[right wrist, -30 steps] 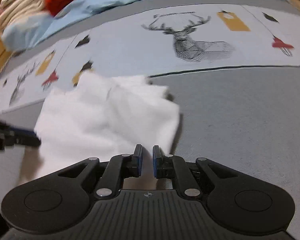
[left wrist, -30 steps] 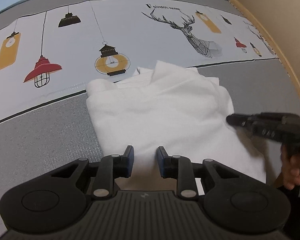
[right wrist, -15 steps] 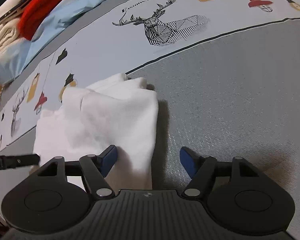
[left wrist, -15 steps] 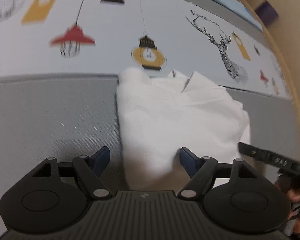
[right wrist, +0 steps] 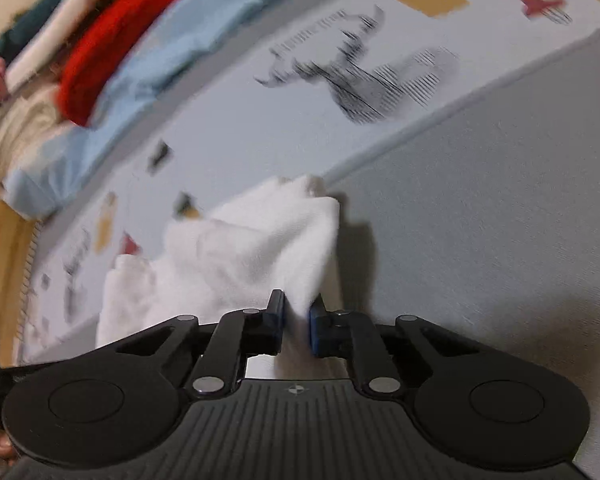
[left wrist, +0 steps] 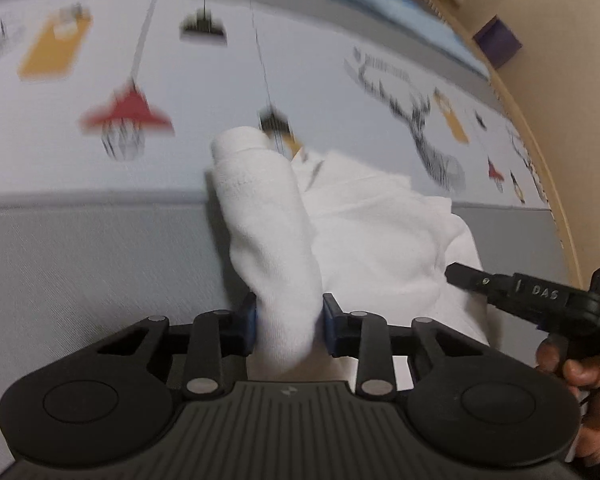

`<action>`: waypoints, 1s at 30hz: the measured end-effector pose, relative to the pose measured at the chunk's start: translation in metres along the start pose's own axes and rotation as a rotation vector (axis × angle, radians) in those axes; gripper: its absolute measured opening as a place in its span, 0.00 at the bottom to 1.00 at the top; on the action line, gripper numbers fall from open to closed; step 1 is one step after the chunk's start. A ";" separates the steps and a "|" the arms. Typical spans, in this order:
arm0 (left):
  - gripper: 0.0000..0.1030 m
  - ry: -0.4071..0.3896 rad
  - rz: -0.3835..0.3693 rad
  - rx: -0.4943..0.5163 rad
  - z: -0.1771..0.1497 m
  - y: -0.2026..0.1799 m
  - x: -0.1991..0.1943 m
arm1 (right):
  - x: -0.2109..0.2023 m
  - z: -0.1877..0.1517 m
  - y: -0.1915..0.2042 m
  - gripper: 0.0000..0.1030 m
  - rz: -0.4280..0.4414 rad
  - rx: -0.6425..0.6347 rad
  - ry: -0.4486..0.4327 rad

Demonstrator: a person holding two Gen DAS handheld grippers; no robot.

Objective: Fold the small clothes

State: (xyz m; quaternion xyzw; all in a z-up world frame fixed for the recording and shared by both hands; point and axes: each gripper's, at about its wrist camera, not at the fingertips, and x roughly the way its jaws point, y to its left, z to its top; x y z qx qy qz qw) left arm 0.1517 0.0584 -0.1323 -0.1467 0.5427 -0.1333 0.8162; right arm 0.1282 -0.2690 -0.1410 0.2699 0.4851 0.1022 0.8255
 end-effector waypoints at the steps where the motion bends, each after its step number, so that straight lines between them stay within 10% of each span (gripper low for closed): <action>1: 0.34 -0.029 0.011 0.012 0.004 0.003 -0.008 | 0.001 0.002 0.011 0.12 0.025 -0.016 -0.022; 8: 0.42 -0.270 0.128 0.068 0.031 0.027 -0.059 | 0.009 0.014 0.076 0.12 0.124 -0.139 -0.160; 12: 0.43 -0.343 0.180 0.000 0.035 0.048 -0.080 | 0.008 0.020 0.095 0.44 -0.107 -0.217 -0.277; 17: 0.38 -0.237 0.056 0.074 0.020 0.052 -0.084 | -0.008 0.014 0.103 0.43 -0.005 -0.296 -0.277; 22: 0.35 0.010 0.115 0.145 -0.007 0.047 -0.031 | 0.032 -0.012 0.109 0.42 -0.043 -0.448 0.021; 24: 0.34 0.004 0.160 0.222 -0.015 0.038 -0.027 | 0.046 -0.022 0.102 0.54 -0.148 -0.464 0.077; 30: 0.50 -0.018 0.176 0.027 -0.014 0.057 -0.043 | 0.028 -0.015 0.097 0.53 -0.084 -0.353 0.070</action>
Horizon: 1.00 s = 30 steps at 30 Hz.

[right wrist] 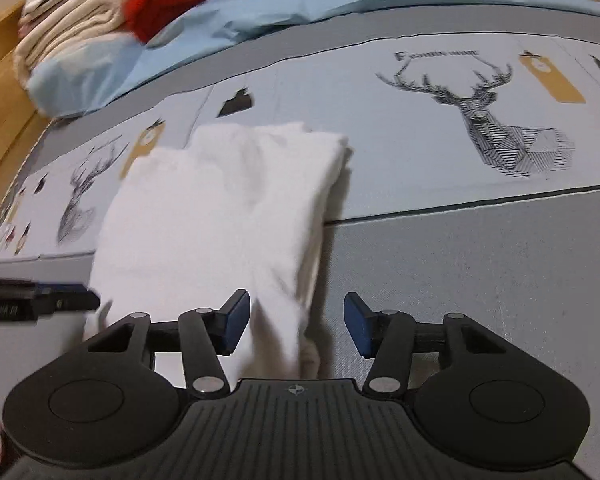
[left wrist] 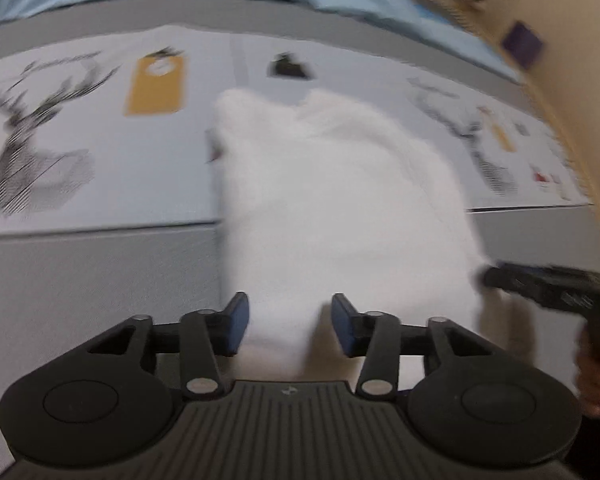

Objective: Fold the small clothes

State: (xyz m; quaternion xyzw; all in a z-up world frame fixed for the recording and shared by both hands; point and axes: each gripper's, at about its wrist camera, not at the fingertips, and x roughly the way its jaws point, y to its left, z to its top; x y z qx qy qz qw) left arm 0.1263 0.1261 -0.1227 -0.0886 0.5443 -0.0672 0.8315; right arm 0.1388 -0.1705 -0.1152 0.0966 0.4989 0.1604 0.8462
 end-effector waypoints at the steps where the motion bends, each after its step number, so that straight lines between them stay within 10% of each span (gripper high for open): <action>1: 0.50 0.024 0.020 -0.016 -0.003 0.006 0.004 | 0.001 -0.006 -0.001 0.53 0.005 0.001 0.035; 4: 0.37 0.126 -0.035 -0.069 -0.011 0.016 0.021 | 0.016 -0.018 -0.007 0.52 0.058 0.065 0.175; 6: 0.24 0.119 -0.017 0.012 -0.016 0.004 0.021 | 0.015 -0.022 -0.005 0.12 0.032 0.047 0.191; 7: 0.18 0.105 -0.020 0.040 -0.017 -0.002 0.016 | 0.010 -0.021 -0.005 0.07 0.034 0.043 0.173; 10: 0.16 0.093 -0.080 -0.001 -0.016 -0.001 0.009 | -0.010 -0.012 -0.012 0.06 0.008 0.091 0.080; 12: 0.21 0.137 0.014 0.065 -0.024 -0.006 0.019 | -0.006 -0.012 -0.019 0.07 0.009 0.117 0.100; 17: 0.42 0.145 0.092 0.122 -0.033 -0.015 0.017 | 0.003 -0.024 -0.023 0.34 -0.087 0.057 0.162; 22: 0.46 0.131 0.243 0.218 -0.048 -0.029 -0.018 | -0.033 -0.024 -0.032 0.35 -0.256 0.009 0.105; 26: 0.71 -0.054 0.290 0.240 -0.064 -0.051 -0.077 | -0.090 -0.024 -0.029 0.37 -0.237 0.026 -0.057; 30: 0.81 -0.287 0.280 0.220 -0.095 -0.077 -0.137 | -0.153 -0.039 -0.008 0.76 -0.170 -0.047 -0.251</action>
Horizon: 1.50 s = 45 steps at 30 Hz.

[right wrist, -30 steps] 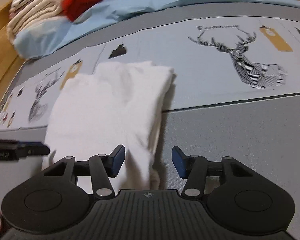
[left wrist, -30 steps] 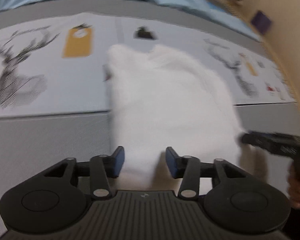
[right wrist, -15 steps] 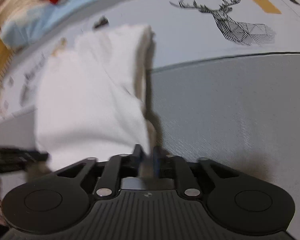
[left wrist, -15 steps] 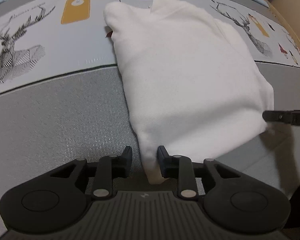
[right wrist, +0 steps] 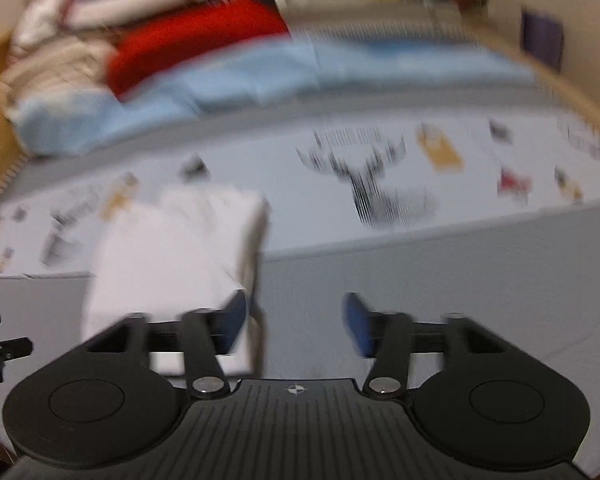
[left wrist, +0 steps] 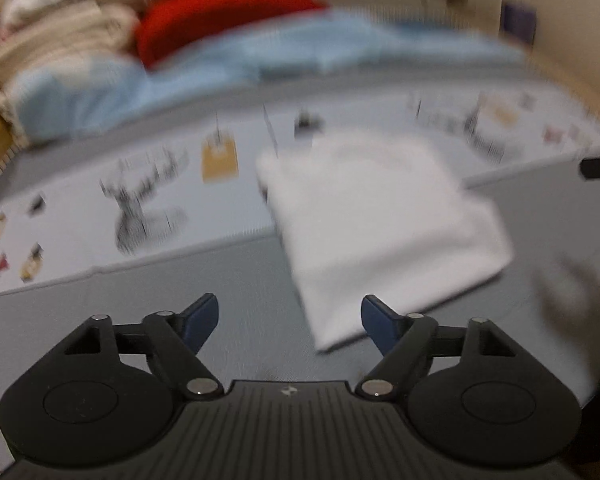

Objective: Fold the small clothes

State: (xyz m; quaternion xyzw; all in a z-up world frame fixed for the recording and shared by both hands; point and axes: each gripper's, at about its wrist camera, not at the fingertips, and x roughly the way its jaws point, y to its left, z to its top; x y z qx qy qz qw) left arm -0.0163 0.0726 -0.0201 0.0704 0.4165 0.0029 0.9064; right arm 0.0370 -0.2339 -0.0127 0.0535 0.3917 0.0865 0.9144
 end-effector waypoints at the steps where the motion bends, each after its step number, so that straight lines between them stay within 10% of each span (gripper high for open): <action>1: 0.81 -0.049 0.000 -0.011 -0.005 -0.004 -0.017 | -0.017 -0.002 0.008 0.81 0.013 -0.026 -0.052; 7: 0.81 -0.184 0.009 -0.130 -0.028 -0.041 -0.056 | -0.052 -0.036 0.028 0.88 0.053 -0.082 -0.159; 19: 0.82 -0.018 0.050 -0.240 -0.029 -0.048 -0.009 | -0.030 -0.058 0.054 0.88 0.039 -0.085 -0.046; 45: 0.82 0.017 0.037 -0.254 -0.030 -0.039 -0.002 | -0.023 -0.058 0.067 0.88 0.057 -0.143 -0.053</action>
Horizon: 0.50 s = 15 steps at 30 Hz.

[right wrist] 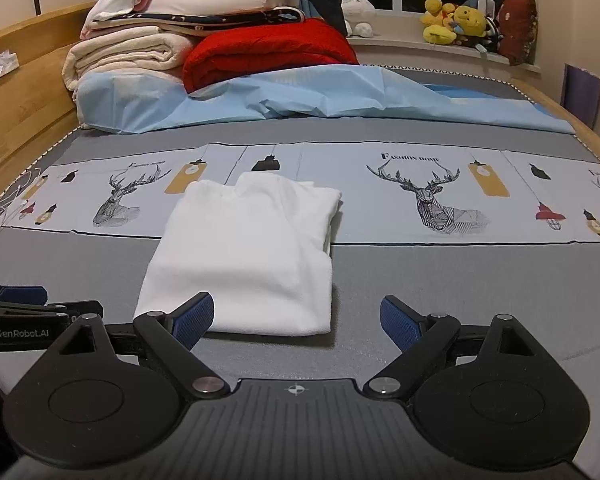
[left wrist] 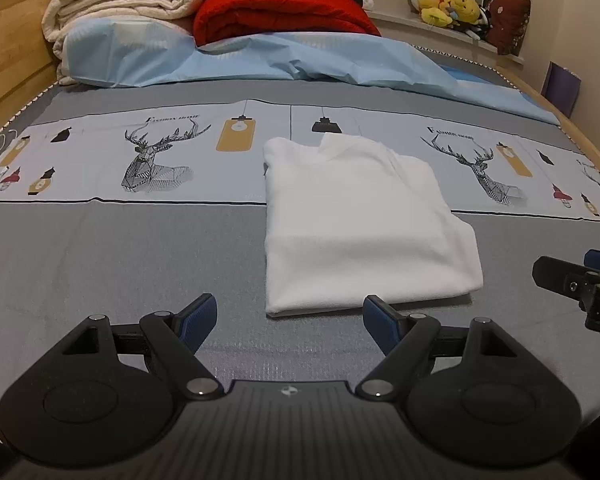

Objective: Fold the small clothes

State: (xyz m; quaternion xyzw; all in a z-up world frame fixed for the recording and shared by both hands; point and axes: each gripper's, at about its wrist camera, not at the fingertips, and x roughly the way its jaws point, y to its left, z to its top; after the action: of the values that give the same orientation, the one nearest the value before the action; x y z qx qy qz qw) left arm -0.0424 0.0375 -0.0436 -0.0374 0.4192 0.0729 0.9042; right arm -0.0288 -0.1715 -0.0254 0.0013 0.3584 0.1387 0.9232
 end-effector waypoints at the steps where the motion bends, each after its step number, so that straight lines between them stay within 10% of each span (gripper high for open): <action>1: 0.82 -0.001 -0.001 -0.001 0.000 0.000 0.000 | 0.000 0.000 0.000 0.88 0.000 -0.002 0.002; 15: 0.82 0.006 -0.004 -0.005 0.000 0.003 0.001 | 0.002 0.000 -0.002 0.88 0.000 -0.001 0.011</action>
State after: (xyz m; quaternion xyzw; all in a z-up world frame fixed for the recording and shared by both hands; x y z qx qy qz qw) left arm -0.0418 0.0408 -0.0444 -0.0406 0.4219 0.0721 0.9028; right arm -0.0270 -0.1727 -0.0270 0.0000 0.3635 0.1387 0.9212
